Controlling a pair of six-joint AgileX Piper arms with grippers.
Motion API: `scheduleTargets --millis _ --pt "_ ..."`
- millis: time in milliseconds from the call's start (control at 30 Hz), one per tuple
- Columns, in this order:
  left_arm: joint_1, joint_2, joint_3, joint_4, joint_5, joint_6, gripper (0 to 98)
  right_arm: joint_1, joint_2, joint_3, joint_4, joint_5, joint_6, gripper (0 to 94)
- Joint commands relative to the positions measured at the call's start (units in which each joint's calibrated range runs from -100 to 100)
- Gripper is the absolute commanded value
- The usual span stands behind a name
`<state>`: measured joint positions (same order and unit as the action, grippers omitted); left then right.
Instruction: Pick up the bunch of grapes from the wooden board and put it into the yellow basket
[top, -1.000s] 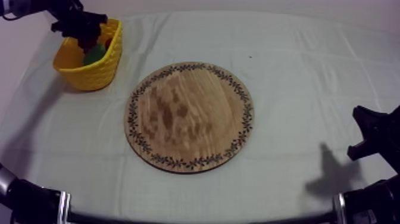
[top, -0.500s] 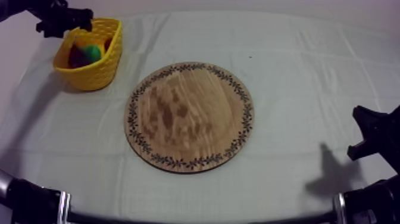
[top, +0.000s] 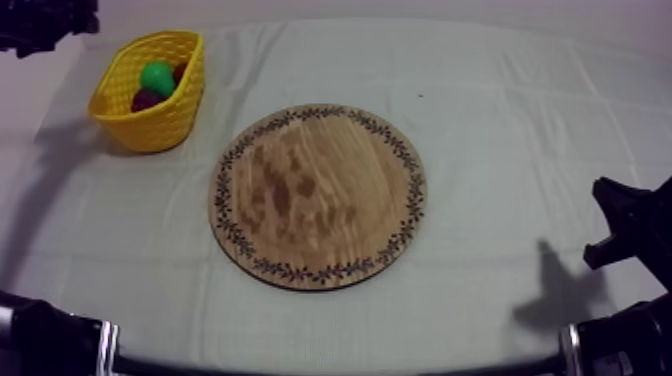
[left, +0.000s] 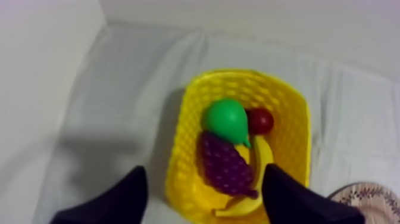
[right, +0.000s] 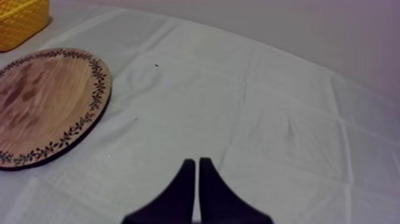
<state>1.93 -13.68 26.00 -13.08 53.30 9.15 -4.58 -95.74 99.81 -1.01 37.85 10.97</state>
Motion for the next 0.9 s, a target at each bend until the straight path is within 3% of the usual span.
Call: scheduleTargets --millis 0,133,233,400,633,867 --pt "-0.58 -9.04 2.88 0.01 -1.39 0.02 52.7 -0.02 -0.01 -0.03 0.01 -0.03 -0.01 0.4" --pt "-1.06 -18.11 8.69 0.05 -5.07 -0.41 25.6 -0.02 -0.01 -0.03 0.01 -0.03 -0.01 0.4" --pt "-1.13 -24.6 13.47 0.06 -6.65 -0.49 16.2 -0.02 -0.01 -0.03 0.01 -0.03 -0.01 0.4" --pt "-1.35 -35.25 23.64 0.09 -9.65 -0.19 9.8 -0.02 -0.01 -0.03 0.01 -0.03 -0.01 0.4" --pt "-1.96 -49.14 41.4 0.04 -18.51 -0.58 1.9 -0.02 -0.01 -0.03 0.01 -0.03 -0.02 0.4" --pt "-1.4 -63.82 56.13 0.18 -19.95 -1.33 0.2 -0.02 -0.01 -0.03 0.01 -0.03 -0.01 0.4"
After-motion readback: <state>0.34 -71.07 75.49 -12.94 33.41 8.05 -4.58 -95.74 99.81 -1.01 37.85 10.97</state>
